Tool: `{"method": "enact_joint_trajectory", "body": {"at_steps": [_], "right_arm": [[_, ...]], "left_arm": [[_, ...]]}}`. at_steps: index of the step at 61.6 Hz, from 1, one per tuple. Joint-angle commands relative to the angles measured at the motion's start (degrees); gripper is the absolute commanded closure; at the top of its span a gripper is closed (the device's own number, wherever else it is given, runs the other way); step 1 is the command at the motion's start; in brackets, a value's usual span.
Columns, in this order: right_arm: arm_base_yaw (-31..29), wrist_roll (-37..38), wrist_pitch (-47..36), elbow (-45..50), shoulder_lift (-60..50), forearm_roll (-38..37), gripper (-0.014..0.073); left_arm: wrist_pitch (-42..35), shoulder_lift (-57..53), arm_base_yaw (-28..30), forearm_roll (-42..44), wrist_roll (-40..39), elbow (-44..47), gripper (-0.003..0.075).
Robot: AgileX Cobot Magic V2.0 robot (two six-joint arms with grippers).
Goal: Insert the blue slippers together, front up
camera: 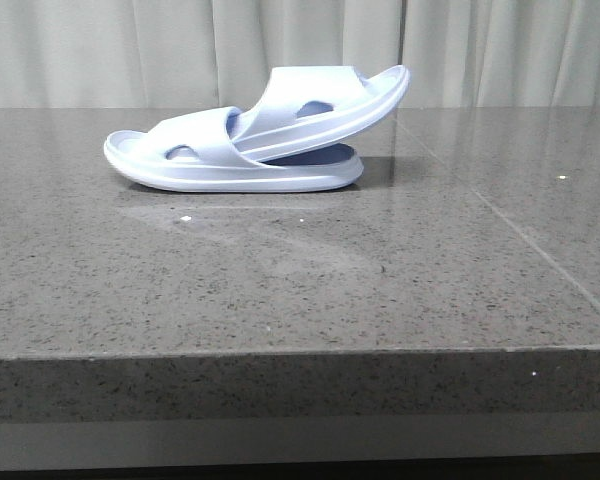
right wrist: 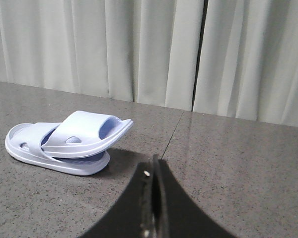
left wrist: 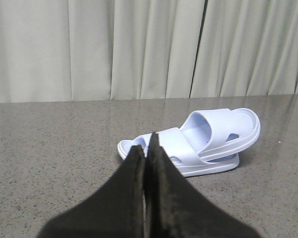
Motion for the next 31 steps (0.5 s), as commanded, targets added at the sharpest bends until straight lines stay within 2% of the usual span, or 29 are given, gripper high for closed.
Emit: {"method": "enact_joint_trajectory", "body": {"at_steps": [1,25,31], "right_arm": [[0.07,-0.08,-4.64,-1.31,0.57,0.64,0.0701],[0.07,-0.08,-4.64,-1.31,0.57,0.64,0.0701],[0.07,-0.08,-4.64,-1.31,0.57,0.64,0.0701]], "left_arm": [[-2.50,0.46,-0.41,-1.72,-0.18,-1.70,0.0741],[-2.50,0.46,-0.41,-1.72,-0.18,-1.70,0.0741],[-5.65,0.46,-0.41,-1.18,-0.18,-1.45,0.0741]]}}
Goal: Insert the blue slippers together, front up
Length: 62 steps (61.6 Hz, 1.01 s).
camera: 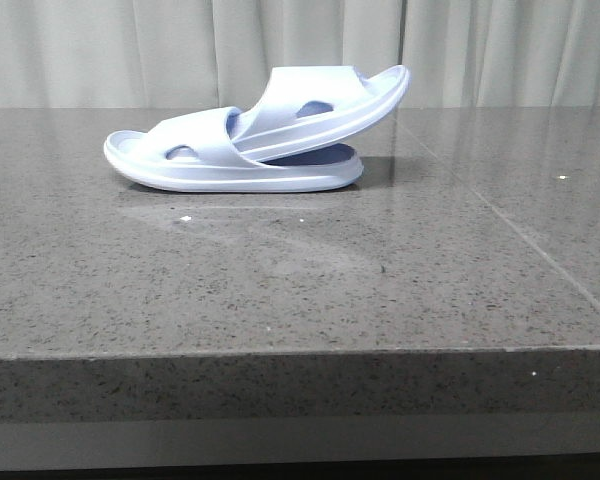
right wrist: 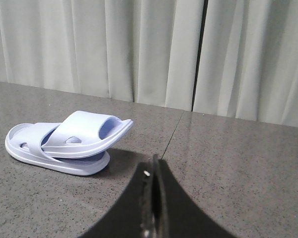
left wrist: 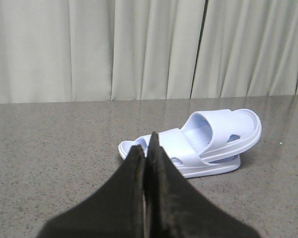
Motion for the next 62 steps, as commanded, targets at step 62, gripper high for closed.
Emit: {"method": "enact_joint_trajectory", "body": {"at_steps": [62], "right_arm": [[0.07,-0.08,-4.40,-1.31,0.62,0.54,0.0701]], "left_arm": [[-11.18,-13.34,7.79,53.88,-49.11,18.70,0.0741]]}}
